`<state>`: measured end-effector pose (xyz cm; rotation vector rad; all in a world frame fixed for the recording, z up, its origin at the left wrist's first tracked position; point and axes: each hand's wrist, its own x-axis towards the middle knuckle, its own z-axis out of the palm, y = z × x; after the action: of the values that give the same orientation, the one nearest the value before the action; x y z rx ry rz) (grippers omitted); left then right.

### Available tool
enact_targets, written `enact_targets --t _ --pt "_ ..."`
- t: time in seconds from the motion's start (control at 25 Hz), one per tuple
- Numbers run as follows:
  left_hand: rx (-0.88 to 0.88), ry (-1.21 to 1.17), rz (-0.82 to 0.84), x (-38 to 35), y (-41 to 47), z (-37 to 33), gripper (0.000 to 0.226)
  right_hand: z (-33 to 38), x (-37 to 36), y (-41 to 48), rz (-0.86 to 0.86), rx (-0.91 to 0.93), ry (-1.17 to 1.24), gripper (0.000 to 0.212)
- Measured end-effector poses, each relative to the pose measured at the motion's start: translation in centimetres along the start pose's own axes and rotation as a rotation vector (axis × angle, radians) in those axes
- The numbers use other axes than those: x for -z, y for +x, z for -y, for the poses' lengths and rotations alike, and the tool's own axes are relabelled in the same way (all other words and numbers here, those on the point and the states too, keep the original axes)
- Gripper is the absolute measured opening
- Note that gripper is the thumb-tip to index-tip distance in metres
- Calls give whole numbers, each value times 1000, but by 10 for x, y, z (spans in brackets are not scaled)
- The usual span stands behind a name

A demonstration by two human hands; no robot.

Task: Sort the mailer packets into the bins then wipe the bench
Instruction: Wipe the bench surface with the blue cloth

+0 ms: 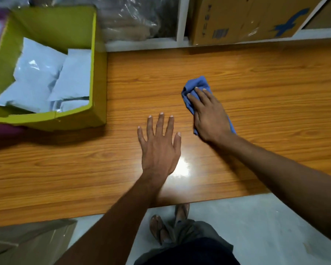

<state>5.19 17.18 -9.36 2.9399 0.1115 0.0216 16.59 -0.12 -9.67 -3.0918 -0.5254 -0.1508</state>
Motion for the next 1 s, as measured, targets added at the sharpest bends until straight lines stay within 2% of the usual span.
enact_targets --t 0.08,0.12,0.24,0.28,0.32,0.4,0.44,0.52,0.56,0.6,0.68,0.72,0.8,0.84,0.92,1.0 --pt "-54 27 -46 6 22 11 62 4 6 28 24 -204 15 67" --pt "-86 53 -54 9 38 20 65 14 3 33 36 -200 31 69" --pt "-114 75 21 12 75 41 74 33 -10 15 34 43 45 69" --pt "-101 63 46 9 79 43 75 24 -8 27 24 56 37 68" --pt "-96 55 59 6 81 44 75 16 -4 52 19 -11 53 69" --pt "-101 52 60 5 80 44 72 19 0 90 60 -259 105 77" --pt "-92 45 50 5 80 45 69 27 -1 101 58 -236 121 77" --pt "-63 19 21 6 82 44 64 41 -6 109 23 93 141 66" --pt "-55 6 4 6 83 43 62 39 -6 117 11 185 166 62" --pt "-51 -9 -10 5 84 43 60 37 -7 132 -9 171 191 61" --pt "-36 -47 -32 4 83 43 57 44 0 158 3 25 236 61" --pt "-19 -56 -49 4 82 45 57 55 -2 167 24 56 243 61" --pt "-9 -70 -74 4 83 47 60 69 -5 178 41 291 224 59" --pt "-10 -77 -80 3 84 48 61 74 -3 183 48 346 223 58" --pt "-6 -74 -112 4 83 47 59 80 1 197 23 271 236 58" --pt "31 -96 -213 7 85 48 52 96 5 188 62 220 280 61"
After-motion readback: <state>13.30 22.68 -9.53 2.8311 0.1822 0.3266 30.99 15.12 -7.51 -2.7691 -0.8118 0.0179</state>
